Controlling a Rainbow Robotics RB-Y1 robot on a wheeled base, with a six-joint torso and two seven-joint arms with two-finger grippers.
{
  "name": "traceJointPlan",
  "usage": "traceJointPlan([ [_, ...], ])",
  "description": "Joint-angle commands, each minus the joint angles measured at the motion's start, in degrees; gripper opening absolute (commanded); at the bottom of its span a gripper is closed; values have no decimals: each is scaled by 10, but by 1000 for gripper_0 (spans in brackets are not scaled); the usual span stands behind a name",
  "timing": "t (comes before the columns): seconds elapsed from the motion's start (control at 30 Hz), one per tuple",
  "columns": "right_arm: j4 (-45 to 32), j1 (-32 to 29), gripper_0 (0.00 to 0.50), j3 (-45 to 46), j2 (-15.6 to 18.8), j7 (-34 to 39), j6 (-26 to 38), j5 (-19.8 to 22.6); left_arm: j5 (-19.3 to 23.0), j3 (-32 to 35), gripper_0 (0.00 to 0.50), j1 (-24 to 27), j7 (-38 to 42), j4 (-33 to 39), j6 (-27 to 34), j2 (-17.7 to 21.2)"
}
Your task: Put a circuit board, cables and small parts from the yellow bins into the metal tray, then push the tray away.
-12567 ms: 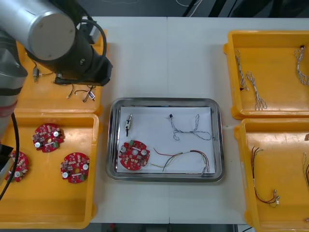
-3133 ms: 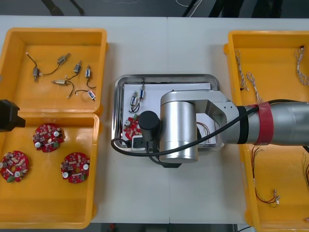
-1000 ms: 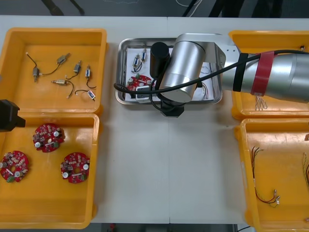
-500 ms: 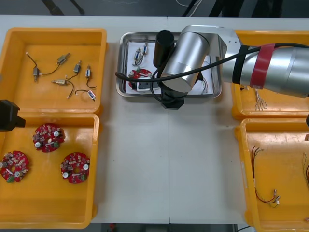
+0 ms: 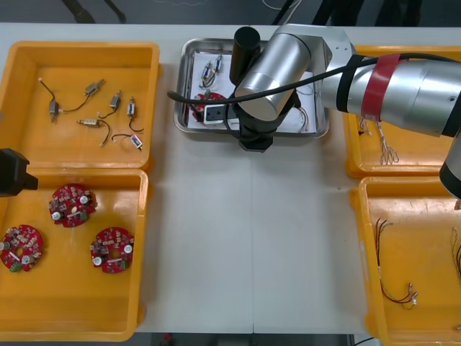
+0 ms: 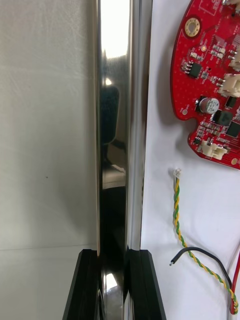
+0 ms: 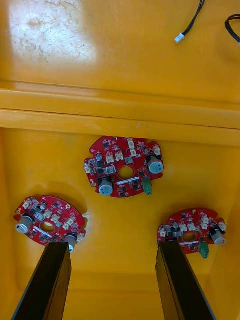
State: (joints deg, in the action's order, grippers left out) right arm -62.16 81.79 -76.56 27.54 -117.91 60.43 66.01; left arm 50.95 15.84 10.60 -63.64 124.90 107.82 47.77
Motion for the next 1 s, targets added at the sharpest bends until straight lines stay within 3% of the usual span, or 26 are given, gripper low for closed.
traceJointPlan([
  [0.03,10,36,0,13,-11,-29,-9,11,4,19,500,-6,-32,16,-6,-6],
  [0.53,17,36,7,13,-11,-50,-9,31,4,19,500,-6,-32,16,-6,-6],
  [0.57,18,36,125,13,-12,-50,-10,30,4,19,500,-6,-32,16,-6,-6],
  [0.77,18,36,431,26,-12,-54,-8,32,4,19,500,-6,-32,16,-6,-6],
  [0.83,18,36,493,33,-13,-55,-5,34,4,19,500,-6,-32,16,-6,-6],
  [1.0,13,36,500,65,-14,-57,25,41,4,19,500,-6,-32,16,-6,-6],
])
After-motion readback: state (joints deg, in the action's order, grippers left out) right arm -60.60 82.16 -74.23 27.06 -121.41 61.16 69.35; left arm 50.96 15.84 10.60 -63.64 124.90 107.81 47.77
